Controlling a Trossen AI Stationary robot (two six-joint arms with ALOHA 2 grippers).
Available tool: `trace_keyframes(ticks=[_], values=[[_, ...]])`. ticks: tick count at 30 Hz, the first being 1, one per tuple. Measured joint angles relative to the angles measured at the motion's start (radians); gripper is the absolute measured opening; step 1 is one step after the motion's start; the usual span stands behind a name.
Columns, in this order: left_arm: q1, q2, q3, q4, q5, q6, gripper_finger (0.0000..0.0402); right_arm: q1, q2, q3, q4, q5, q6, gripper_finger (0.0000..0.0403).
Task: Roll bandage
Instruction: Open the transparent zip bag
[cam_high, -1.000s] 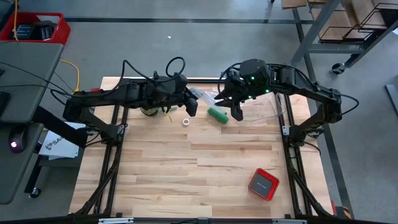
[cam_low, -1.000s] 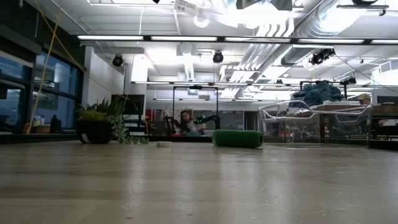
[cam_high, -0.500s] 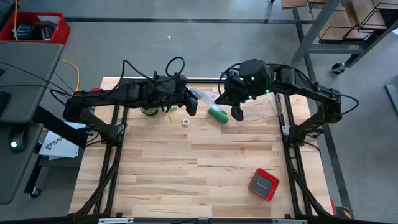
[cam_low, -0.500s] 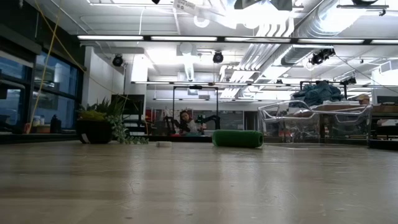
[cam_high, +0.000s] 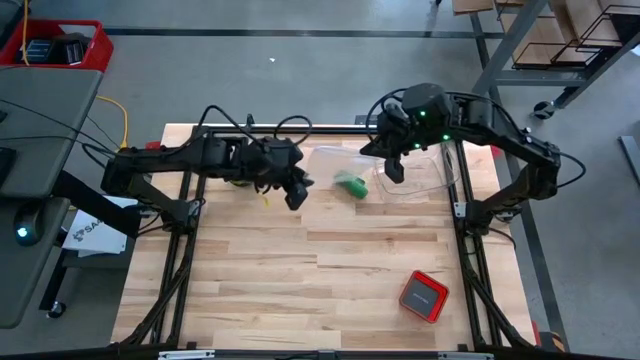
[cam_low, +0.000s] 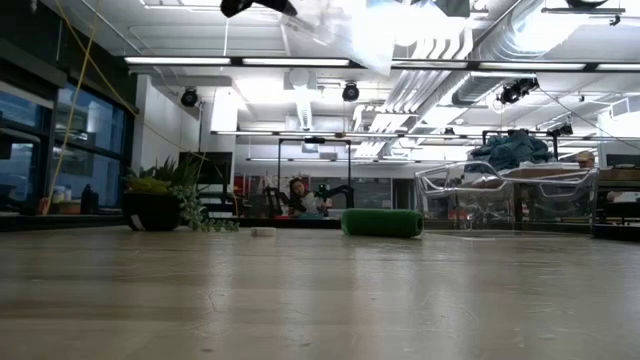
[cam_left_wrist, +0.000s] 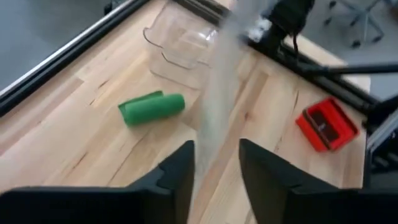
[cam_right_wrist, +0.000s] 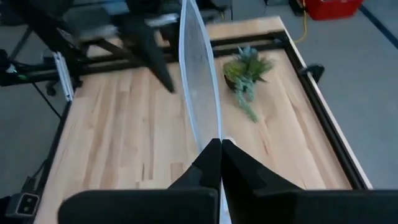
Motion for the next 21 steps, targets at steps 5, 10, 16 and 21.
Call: trace_keyframes(ticks=[5,10,16,21], values=[[-0.030,-0.004,0.000,0.076,0.037,0.010,0.0184,-0.004,0.005,0.000,-0.052,0.058,-0.005,0.0000],[-0.062,-0.016,0.000,0.208,0.008,0.156,0.0213,-0.004,0.034,-0.001,-0.088,0.057,-0.005,0.0000],[-0.083,0.011,0.099,0.131,-0.134,0.444,0.0218,-0.004,0.087,-0.002,-0.106,0.050,-0.034,0.0000],[-0.083,0.023,0.178,0.073,-0.236,0.593,0.0218,-0.009,0.089,-0.003,-0.088,0.050,-0.050,0.0000]])
